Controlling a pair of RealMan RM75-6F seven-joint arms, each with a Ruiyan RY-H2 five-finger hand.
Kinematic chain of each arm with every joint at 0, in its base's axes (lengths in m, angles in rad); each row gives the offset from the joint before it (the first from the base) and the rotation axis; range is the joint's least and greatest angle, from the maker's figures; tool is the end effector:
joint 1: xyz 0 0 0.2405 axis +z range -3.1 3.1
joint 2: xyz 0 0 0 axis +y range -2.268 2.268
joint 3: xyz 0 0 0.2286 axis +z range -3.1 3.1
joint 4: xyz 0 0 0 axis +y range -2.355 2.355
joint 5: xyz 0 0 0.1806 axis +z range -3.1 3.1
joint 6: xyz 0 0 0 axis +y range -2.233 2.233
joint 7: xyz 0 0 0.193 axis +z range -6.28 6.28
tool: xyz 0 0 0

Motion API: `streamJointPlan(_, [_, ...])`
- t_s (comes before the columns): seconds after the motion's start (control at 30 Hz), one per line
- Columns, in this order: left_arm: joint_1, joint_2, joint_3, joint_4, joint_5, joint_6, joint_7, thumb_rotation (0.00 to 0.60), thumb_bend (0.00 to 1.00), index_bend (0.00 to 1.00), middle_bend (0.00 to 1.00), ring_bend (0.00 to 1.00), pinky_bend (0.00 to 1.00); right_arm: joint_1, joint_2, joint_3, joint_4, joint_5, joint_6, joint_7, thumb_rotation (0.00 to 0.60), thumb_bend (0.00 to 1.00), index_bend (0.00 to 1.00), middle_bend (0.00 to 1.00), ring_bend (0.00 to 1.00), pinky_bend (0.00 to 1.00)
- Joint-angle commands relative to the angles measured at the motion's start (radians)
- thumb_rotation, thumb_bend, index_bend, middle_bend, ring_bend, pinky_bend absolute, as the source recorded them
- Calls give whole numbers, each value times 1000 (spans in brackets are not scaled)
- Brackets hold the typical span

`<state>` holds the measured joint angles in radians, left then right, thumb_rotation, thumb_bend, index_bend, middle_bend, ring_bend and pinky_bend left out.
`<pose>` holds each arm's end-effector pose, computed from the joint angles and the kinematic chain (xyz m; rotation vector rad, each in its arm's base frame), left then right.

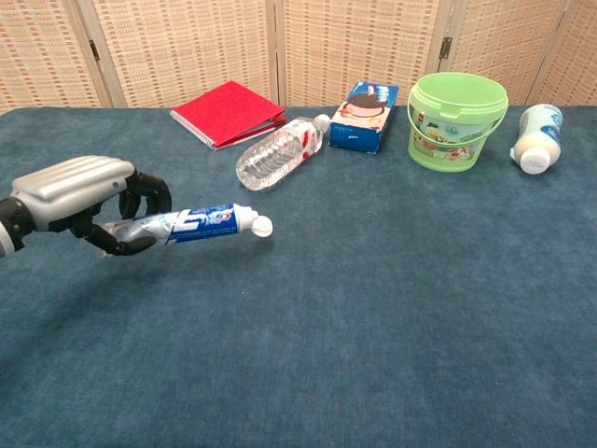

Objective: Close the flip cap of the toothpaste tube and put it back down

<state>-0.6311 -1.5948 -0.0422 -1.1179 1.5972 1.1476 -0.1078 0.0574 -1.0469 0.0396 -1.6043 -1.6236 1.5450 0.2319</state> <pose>-0.1589 0.3462 0.0044 -1.9491 -0.7651 -1.0932 -0.2606 -0.2151 0.1931 1.4016 -0.9582 1.0936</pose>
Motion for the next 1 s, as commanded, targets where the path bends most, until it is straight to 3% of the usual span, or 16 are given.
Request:
streamJointPlan(0.03, [-19,38,-3,-23,49,54,-74,600,461,662,719,657,532,30,14,6,-28,-30,-19,-25,570,0,0,0,0,0])
streamJointPlan(0.47, [-80,162,-17,-248,155,143,-188,600,535,695,748,681,534,209,34,61,-182,-146,-152,-150,571,0,0,0,0,0])
streamJointPlan(1.0, [-135,238,-14,-432,170,104,-288,600,538,701,754,684,533,393,-107,128,-201,-165,-260,-213,567,0,0,0,0,0])
